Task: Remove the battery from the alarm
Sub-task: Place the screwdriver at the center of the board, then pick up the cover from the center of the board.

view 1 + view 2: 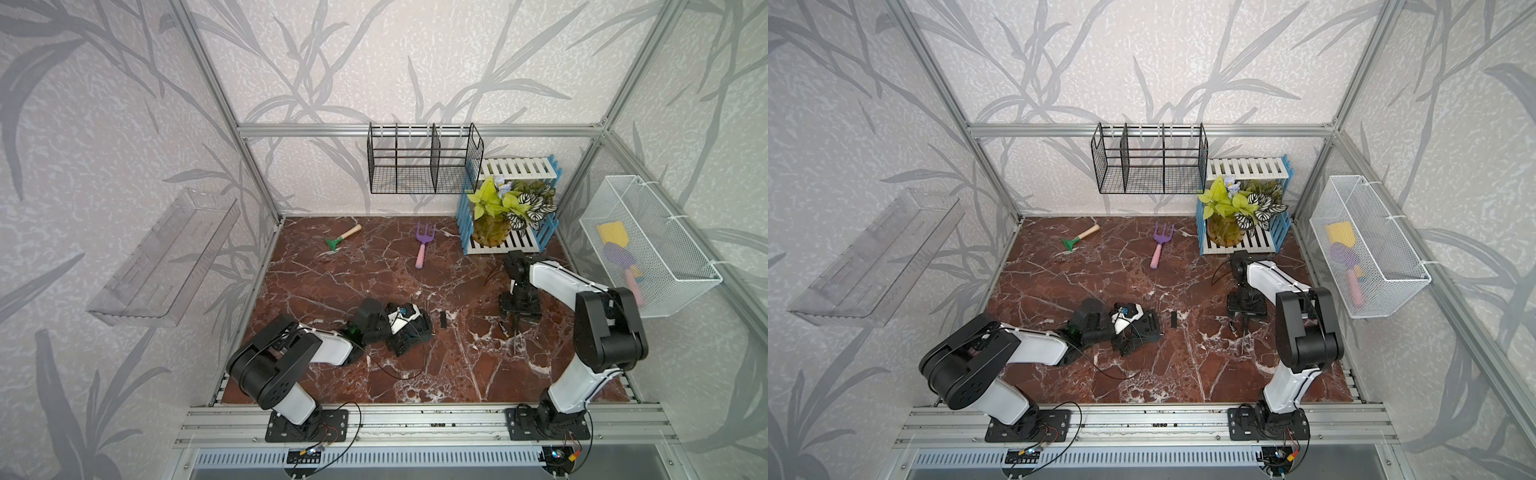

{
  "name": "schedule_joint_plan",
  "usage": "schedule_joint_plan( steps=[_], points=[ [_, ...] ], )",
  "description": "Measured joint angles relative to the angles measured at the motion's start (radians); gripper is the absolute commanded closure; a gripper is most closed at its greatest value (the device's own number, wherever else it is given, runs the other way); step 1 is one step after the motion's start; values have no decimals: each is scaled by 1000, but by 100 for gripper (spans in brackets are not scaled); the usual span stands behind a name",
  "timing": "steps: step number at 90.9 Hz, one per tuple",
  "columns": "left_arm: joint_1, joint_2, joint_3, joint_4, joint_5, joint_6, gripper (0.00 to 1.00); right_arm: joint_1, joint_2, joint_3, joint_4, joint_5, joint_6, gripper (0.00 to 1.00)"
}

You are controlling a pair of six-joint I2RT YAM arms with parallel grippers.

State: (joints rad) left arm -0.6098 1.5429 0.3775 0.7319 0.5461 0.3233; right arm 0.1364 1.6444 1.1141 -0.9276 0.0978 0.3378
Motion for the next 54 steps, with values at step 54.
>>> schedule_joint_plan(
  steps=[54],
  points=[
    [136, -636, -126, -73, -339, -377, 0, 491, 97, -87, 446, -287, 310, 55]
  ],
)
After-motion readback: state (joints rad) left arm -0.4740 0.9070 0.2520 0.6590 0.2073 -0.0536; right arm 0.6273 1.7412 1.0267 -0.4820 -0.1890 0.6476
